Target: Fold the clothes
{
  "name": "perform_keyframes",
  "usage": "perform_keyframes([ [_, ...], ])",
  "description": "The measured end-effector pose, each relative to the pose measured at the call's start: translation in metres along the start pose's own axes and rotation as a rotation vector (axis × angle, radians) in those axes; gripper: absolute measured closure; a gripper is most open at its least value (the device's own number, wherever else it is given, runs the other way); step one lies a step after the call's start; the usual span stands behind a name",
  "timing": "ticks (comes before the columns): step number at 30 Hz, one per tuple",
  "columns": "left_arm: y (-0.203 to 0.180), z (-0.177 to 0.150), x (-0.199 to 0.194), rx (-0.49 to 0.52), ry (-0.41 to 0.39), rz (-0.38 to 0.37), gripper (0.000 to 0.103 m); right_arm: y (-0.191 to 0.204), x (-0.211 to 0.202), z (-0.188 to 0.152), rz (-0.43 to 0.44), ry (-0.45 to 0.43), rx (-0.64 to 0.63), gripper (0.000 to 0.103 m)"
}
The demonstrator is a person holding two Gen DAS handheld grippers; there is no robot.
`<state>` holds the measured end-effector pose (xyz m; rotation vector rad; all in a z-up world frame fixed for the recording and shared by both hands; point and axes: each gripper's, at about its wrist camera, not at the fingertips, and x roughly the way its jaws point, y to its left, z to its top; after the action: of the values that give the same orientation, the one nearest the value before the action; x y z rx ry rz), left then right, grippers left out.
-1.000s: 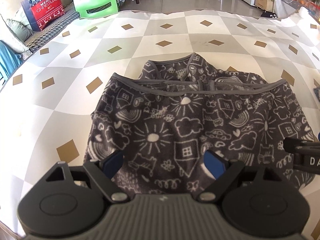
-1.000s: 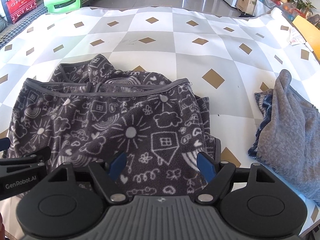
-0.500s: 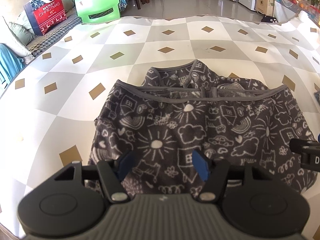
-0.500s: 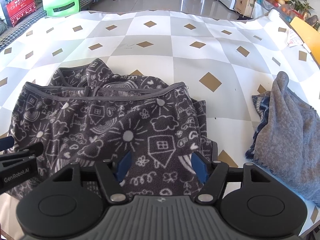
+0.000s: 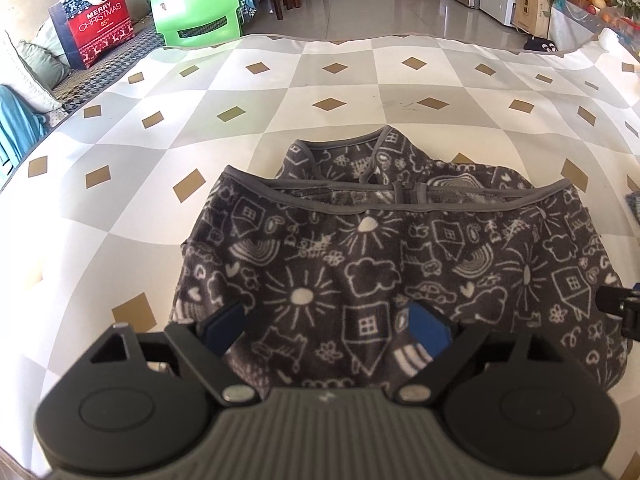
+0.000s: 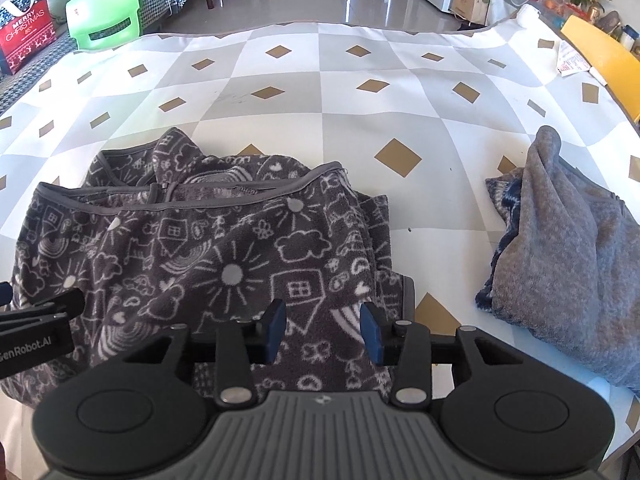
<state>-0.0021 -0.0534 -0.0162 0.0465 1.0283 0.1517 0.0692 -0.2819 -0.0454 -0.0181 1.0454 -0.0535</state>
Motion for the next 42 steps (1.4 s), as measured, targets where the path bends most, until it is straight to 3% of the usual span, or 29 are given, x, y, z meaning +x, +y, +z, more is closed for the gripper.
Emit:
perform_keyframes([
  [6, -0.033, 0.024, 0.038, 0.007, 0.003, -0.029, 0.010, -0.008, 0.000, 0.000, -0.002, 0.005, 0.023, 0.066],
  [9, -0.052, 0.037, 0.062, 0.018, 0.003, -0.022, 0.001, -0.011, -0.002, 0.001, -0.012, -0.005, 0.033, 0.056],
  [12, -0.067, 0.047, 0.077, 0.029, -0.004, -0.016, 0.000, -0.014, -0.004, 0.002, -0.013, -0.010, 0.037, 0.047],
  [17, -0.082, 0.059, 0.111, 0.031, 0.054, -0.008, 0.000, -0.015, -0.002, 0.001, -0.005, 0.005, 0.042, 0.045],
  [23, -0.073, 0.059, 0.137, -0.062, 0.140, -0.015, 0.000, -0.014, -0.002, 0.001, -0.009, 0.009, 0.040, 0.041],
  [42, 0.016, 0.060, 0.108, -0.223, 0.067, 0.151, 0.000, 0.012, 0.000, -0.001, 0.049, 0.029, -0.002, 0.037],
])
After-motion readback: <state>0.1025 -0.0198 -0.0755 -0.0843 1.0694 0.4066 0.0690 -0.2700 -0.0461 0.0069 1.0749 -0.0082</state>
